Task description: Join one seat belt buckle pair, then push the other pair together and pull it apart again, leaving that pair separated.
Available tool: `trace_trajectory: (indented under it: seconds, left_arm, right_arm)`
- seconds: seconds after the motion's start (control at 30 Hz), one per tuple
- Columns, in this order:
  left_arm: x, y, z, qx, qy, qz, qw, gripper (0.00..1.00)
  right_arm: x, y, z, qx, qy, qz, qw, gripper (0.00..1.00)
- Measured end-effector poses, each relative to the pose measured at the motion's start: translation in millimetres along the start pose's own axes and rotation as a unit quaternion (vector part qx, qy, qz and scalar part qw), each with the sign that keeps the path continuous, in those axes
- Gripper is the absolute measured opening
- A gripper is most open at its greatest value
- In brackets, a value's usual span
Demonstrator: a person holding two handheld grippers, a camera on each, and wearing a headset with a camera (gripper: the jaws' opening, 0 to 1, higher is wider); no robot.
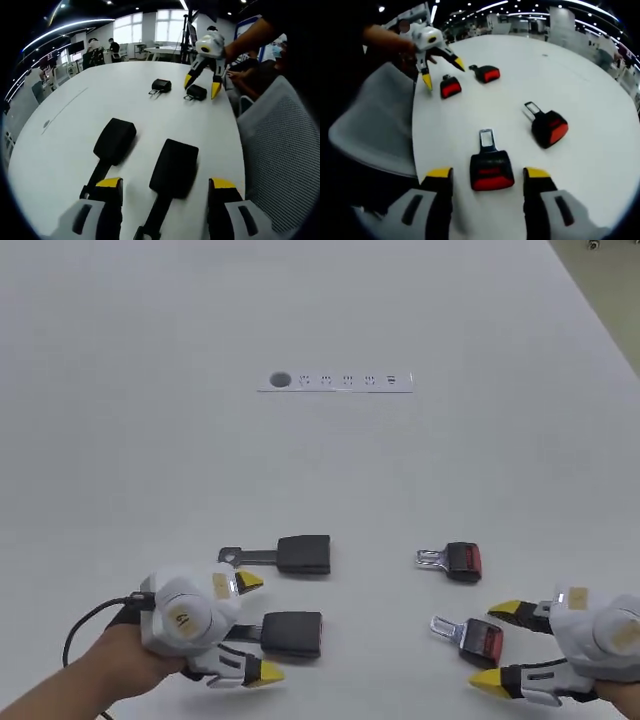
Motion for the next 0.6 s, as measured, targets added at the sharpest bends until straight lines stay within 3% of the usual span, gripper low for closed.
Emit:
trace_trajectory:
  seconds: [0.47, 0.53, 0.6]
  left_arm:
    - [2.5, -13.4, -3.5, 0.023, -0.043, 0.03, 0.9984, 0.56]
    - [1.4, -14.0, -3.4, 0.018, -0.067, 0.029, 0.9971, 0.55]
    - [2.6, -13.3, -2.6, 0.016, -0.058, 0.032, 0.9977, 0.53]
  right_arm:
    - [1.9, -0.4, -5.1, -0.018, 0.043, 0.02, 0.9987, 0.47]
    - [1.5, -0.7, -6.0, -0.018, 0.05, 0.023, 0.9983, 0.45]
    - [0.5, -0.9, -6.6, -0.021, 0.055, 0.024, 0.998, 0.44]
Point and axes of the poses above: the centre of the closed fingertips' face, and the gripper's own axes: y roughly backward along the fingers, z roughly to its left, x roughly out of its underside, the point moved 6 cm from there along y, roughly backward along the fingers, and after that the axes turned 8 degrees about z, right-handed, at the moved point
